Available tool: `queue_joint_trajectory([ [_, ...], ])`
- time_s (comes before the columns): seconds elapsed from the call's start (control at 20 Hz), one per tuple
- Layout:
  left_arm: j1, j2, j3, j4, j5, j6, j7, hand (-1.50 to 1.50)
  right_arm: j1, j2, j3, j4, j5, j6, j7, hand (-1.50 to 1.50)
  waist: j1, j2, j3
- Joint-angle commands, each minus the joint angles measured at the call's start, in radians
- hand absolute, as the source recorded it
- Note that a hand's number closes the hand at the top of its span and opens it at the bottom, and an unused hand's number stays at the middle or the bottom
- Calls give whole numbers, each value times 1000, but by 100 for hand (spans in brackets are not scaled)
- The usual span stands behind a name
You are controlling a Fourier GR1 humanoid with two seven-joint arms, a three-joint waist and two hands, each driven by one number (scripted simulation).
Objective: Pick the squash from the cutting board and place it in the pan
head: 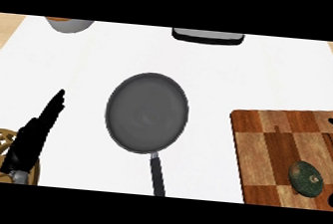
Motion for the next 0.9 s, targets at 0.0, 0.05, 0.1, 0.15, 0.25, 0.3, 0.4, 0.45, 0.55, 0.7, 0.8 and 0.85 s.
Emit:
queue_joint_trajectory([
  [0.0,100,12,4,-81,-23,-2,-19,0,-40,29,34,87,33,66,31,-150,9,-1,0],
  [0.05,-11,-16,15,25,-15,-22,-19,0,-72,68,57,111,53,66,33,-150,1,1,0],
  [0.1,21,-7,24,-38,1,-44,15,0,-107,67,28,84,26,83,92,-150,1,0,0],
  [0.15,96,-12,10,-37,-23,-24,-45,0,-101,109,79,3,35,22,162,-150,3,-1,0],
  [0.25,-2,-27,6,-45,-43,-13,54,0,-99,98,83,64,55,59,135,-150,-1,0,0],
  [0.3,-1,-40,-10,-71,-64,8,62,0,-128,103,99,44,37,54,196,-150,1,-1,0],
  [0.4,-3,-32,16,1,-45,-26,14,0,-116,93,100,110,89,67,131,-150,-1,1,0],
  [0.45,-12,-48,7,-21,-53,-9,39,0,-63,100,120,80,107,46,134,-150,-6,-1,0],
  [0.55,7,-18,45,-53,-32,-36,42,0,-13,94,125,60,137,50,107,-150,-7,-2,0],
  [0.7,38,-33,50,31,-32,-61,-61,0,-92,113,123,138,134,70,137,-150,0,1,0],
  [0.8,54,-18,60,-44,-37,-69,-1,0,-53,115,113,94,139,77,148,-150,-3,-1,0],
  [0.85,45,-44,34,-71,-54,-53,44,0,-14,98,86,76,110,96,132,-150,-7,-2,0],
])
